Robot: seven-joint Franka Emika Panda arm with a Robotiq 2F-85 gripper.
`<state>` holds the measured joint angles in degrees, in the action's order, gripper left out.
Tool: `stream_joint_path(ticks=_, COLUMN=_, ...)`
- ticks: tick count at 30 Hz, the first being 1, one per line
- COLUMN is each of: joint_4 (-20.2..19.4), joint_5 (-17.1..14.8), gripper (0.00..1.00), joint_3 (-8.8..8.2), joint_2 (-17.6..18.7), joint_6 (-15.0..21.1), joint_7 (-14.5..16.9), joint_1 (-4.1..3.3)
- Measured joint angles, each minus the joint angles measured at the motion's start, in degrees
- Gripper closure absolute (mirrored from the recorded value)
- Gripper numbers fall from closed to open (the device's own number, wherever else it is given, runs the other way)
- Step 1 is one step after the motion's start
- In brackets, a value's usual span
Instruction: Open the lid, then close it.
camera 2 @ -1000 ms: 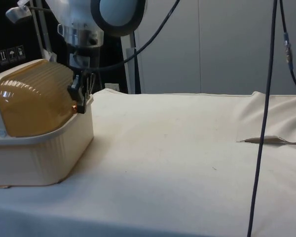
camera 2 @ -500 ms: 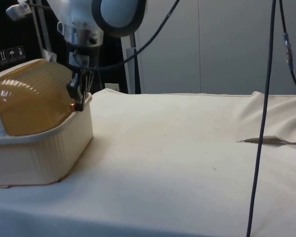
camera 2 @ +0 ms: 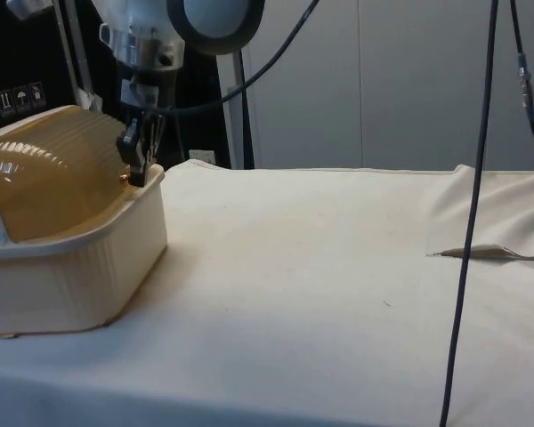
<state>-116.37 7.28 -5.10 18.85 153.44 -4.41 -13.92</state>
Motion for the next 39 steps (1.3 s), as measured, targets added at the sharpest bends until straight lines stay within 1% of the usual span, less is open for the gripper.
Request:
stream_joint_path(ticks=12, joint_4=0.0, joint_5=2.06, gripper=1.0, joint_3=0.0, joint_2=-0.4, joint_6=2.23, joint_7=-0.57, joint_1=0.0)
stream_joint_path(ticks=31, joint_4=0.0, joint_5=4.3, gripper=1.0, joint_3=-0.23, joint_2=-0.97, joint_6=6.19, joint_7=-0.74, joint_1=0.0)
stream_joint_path(ticks=39, joint_4=0.0, joint_5=5.16, gripper=1.0, joint_3=-0.46, joint_2=-1.43, joint_6=7.16, joint_7=-0.74, joint_1=0.0)
